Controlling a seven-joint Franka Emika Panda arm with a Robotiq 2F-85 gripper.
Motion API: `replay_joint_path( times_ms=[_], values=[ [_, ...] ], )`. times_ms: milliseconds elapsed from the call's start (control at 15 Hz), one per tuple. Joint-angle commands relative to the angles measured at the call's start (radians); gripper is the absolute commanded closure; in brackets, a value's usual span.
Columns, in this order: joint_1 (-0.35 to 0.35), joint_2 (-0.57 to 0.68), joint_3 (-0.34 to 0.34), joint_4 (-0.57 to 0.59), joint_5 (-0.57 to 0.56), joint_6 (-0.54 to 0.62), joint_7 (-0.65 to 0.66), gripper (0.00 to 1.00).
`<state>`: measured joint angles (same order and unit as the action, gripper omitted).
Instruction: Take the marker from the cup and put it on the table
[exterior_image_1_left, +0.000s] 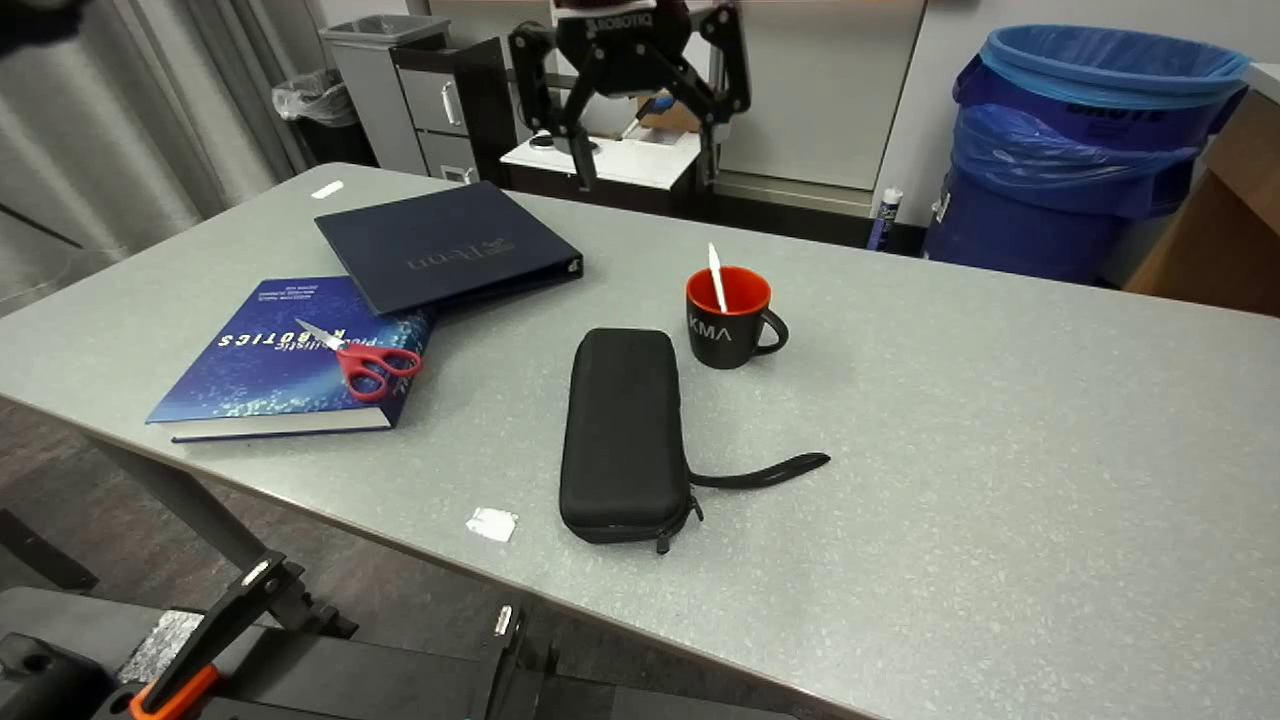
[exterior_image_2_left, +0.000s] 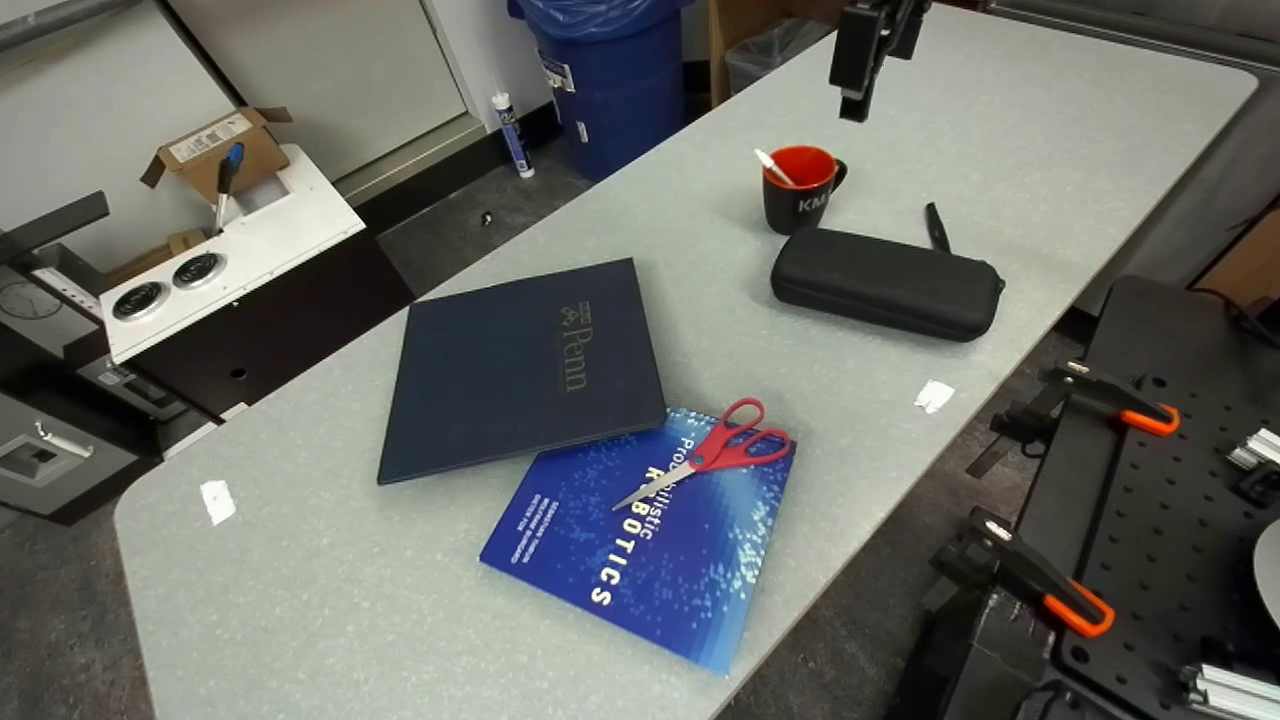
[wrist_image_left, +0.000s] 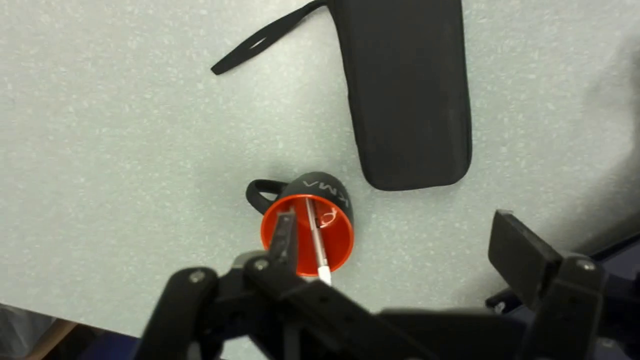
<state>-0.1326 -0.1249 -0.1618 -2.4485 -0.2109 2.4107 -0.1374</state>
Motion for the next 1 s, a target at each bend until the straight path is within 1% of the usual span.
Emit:
replay_joint_path(
  times_ms=[0, 200, 267, 333, 600, 733, 933],
  values=[
    [-0.012, 0.008, 0.001, 0.009, 0.001, 0.003, -0.006, 0.00],
    [-0.015, 0.010, -0.002, 0.019, 0.001, 0.003, -0.010, 0.00],
    [-0.021, 0.047, 0.002, 0.034, -0.035, 0.066, 0.034, 0.00],
    [-0.022, 0.079, 0.000, 0.055, -0.038, 0.082, 0.027, 0.00],
    [-0.034, 0.238, -0.016, 0.146, -0.024, 0.235, 0.070, 0.00],
    [-0.034, 0.315, -0.024, 0.198, -0.013, 0.280, 0.094, 0.00],
    [-0.033, 0.425, -0.020, 0.281, 0.033, 0.303, 0.092, 0.00]
  ],
)
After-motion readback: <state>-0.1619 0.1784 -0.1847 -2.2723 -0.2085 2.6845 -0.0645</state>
